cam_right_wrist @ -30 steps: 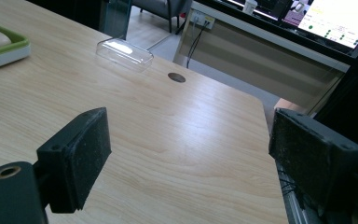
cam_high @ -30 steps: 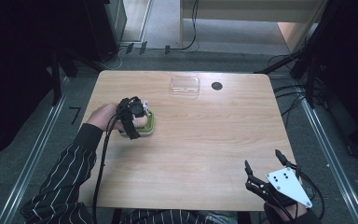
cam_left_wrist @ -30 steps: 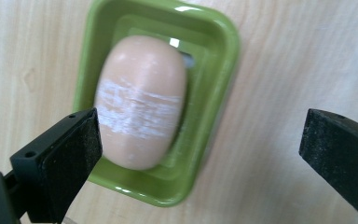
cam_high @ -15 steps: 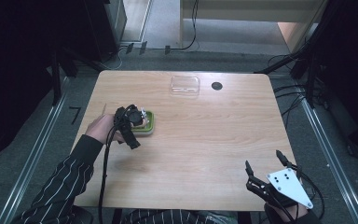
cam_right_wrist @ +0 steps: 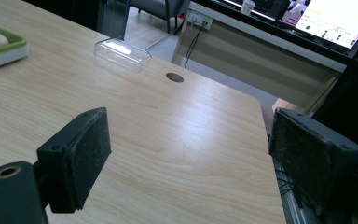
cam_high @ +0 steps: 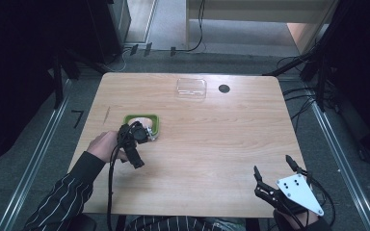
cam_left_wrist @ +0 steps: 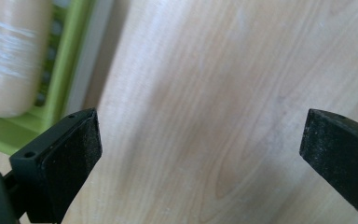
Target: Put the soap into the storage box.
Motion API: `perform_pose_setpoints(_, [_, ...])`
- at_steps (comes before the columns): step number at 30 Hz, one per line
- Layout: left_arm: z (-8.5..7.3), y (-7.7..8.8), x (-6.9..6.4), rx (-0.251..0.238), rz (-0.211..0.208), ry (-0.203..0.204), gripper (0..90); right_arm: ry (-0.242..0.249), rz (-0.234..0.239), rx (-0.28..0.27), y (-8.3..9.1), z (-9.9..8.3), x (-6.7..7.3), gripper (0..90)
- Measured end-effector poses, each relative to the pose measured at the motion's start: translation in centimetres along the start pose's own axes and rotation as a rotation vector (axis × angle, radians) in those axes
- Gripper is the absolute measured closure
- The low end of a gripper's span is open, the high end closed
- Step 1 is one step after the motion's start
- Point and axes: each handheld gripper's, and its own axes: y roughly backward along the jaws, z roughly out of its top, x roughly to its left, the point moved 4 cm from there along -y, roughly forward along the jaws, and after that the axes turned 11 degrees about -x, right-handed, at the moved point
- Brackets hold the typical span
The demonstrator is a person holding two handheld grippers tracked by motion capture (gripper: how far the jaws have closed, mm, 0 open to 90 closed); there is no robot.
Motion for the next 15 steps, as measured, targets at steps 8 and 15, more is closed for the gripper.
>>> perform_pose_setpoints(8, [-0.8,-0.1,-2.0,-0.004,0.004,-0.001,0.0,0.004,-0.001,-0.001,0.0,0.0,0.0,13.4])
perform_pose_setpoints(15, [-1.9,-0.6,-3.7,0.004,-0.002,-0.015,0.0,0.005,-0.004,-0.001,0.1,0.0,0.0,13.4])
